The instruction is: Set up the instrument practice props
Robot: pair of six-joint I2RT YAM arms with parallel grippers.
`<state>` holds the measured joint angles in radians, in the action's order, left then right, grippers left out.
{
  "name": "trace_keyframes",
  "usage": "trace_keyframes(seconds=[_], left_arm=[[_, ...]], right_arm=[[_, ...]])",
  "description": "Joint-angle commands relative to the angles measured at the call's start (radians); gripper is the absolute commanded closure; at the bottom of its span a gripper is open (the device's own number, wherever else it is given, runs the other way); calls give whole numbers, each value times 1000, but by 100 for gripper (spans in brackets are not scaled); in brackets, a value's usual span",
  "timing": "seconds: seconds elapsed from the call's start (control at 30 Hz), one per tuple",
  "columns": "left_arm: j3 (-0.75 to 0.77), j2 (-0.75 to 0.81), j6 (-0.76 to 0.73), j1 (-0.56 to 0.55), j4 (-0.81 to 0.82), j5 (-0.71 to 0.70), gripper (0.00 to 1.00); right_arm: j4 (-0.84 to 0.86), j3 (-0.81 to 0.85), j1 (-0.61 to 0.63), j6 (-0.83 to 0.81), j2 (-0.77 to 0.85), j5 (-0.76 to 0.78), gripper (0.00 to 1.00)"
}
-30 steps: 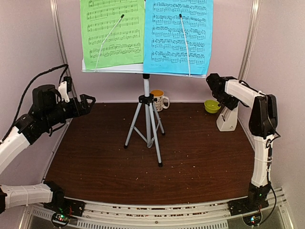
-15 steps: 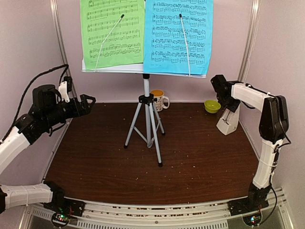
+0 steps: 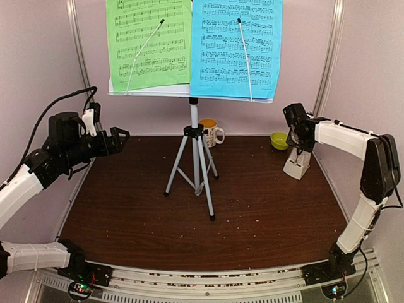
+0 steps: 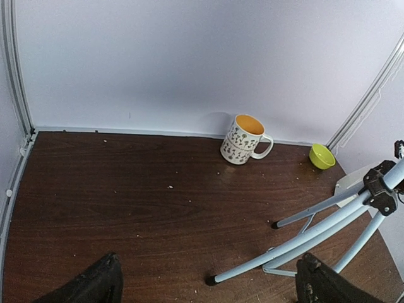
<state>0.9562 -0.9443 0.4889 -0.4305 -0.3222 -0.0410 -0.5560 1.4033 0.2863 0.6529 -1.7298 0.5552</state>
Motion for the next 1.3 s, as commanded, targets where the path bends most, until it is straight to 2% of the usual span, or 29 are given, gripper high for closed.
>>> trace_keyframes(seconds=[0.0, 0.37, 0.47, 0.63, 0.83, 1.07, 1.27], left_arm=[[38, -7, -16, 9, 49, 18, 2], [46, -23, -22, 10, 57, 27, 2], [46, -24, -24, 9, 57, 28, 2], [46, -15, -32, 9, 47, 17, 2], [45, -8, -37, 10, 40, 12, 2], [42, -2, -41, 10, 37, 12, 2], [22, 27, -59, 9, 44, 28, 2]], right_arm=[[84, -50, 33, -127, 50, -114, 55], [130, -69, 43, -221, 72, -186, 52], [129, -46, 42, -236, 39, -196, 45], [122, -3, 42, -211, -11, -153, 20], [91, 62, 42, -122, -71, -76, 9], [17, 127, 42, -4, -146, 20, 11], [56, 104, 42, 2, -150, 40, 16]])
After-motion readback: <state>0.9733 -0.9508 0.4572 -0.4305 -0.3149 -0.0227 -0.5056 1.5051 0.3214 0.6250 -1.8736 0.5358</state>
